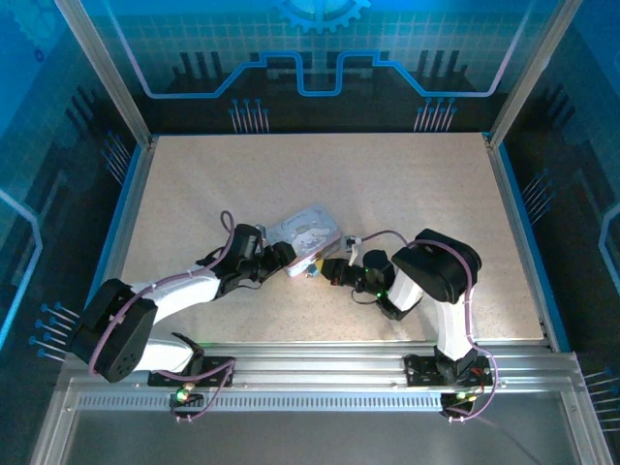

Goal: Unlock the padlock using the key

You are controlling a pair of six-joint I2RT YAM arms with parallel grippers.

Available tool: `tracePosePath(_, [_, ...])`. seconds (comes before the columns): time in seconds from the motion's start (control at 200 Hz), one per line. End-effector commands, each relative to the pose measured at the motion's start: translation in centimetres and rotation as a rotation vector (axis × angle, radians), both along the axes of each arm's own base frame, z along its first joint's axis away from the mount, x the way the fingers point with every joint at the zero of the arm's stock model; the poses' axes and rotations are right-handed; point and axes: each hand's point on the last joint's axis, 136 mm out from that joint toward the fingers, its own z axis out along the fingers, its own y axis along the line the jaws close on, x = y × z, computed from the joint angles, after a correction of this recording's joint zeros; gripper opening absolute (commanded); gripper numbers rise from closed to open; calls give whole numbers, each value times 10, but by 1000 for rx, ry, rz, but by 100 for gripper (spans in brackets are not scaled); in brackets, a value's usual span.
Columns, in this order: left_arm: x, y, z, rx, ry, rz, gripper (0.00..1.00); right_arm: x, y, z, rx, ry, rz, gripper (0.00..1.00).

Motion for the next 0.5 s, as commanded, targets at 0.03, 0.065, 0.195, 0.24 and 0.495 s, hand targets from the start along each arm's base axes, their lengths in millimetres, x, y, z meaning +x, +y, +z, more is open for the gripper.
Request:
tracePosePath(0.03, [-28, 15, -34, 75, 119, 2, 68, 10, -11, 15, 53, 0, -79, 0])
tracePosePath(0.065, [-28, 14, -34, 73, 119, 2, 68, 9, -13, 16, 54, 2, -84, 0])
tracePosePath(0.195, [-28, 14, -36, 71, 123, 0, 68, 10, -17, 18, 63, 9, -99, 0])
tracePosePath(0.24, [-28, 13, -36, 69, 124, -1, 68, 11, -18, 18, 67, 15, -103, 0])
tracePosePath(0.495, [-29, 9, -39, 61, 131, -10, 68, 13, -19, 23, 95, 31, -120, 0])
